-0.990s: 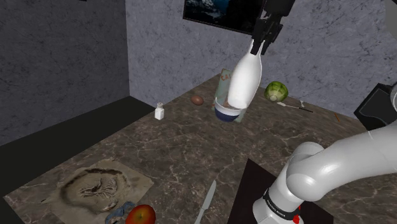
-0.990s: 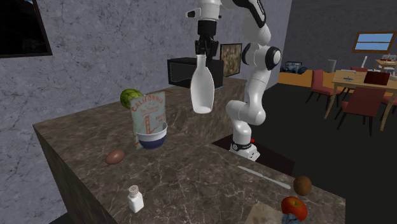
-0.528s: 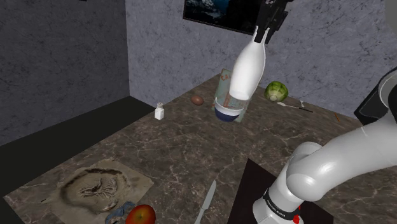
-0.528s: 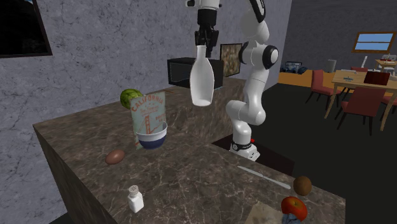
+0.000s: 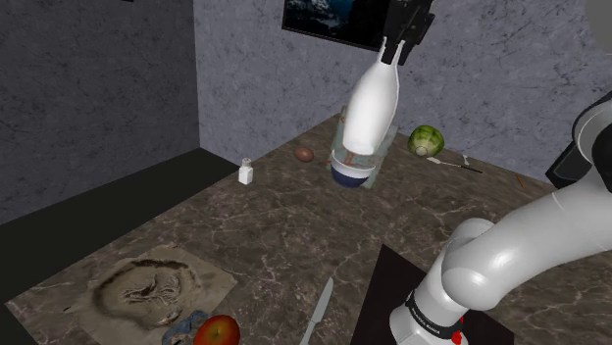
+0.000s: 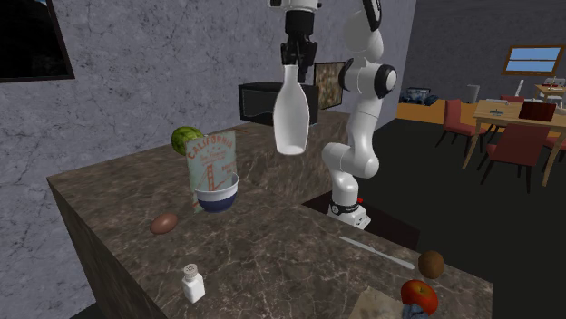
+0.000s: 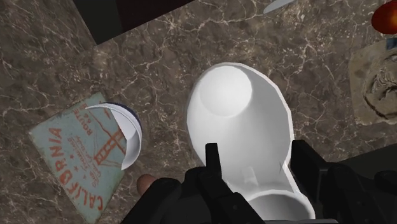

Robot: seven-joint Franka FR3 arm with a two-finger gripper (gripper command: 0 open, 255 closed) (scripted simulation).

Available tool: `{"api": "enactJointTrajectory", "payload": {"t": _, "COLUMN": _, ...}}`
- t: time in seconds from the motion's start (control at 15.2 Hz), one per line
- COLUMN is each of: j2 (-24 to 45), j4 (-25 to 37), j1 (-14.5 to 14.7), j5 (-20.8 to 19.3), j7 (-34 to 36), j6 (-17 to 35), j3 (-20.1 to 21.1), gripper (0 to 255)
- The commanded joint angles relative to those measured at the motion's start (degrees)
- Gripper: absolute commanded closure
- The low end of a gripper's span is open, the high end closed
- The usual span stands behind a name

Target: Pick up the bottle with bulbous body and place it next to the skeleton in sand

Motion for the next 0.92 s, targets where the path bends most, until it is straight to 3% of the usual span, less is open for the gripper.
{"api": "enactJointTrajectory", "payload": {"t": 0.0, "j2": -1.55, "j4": -4.65, "j1": 0.4, "j5": 0.66, "j7": 2.26, "j6": 3.19, "j3": 1.64, "gripper": 255}}
{"api": "enactJointTrajectory", "payload": {"t": 0.86, "j2": -0.82, "j4": -21.15, "j1": 3.13, "j5": 4.4, "j7": 16.07, "j6": 20.88, "j3": 13.09, "gripper": 255}}
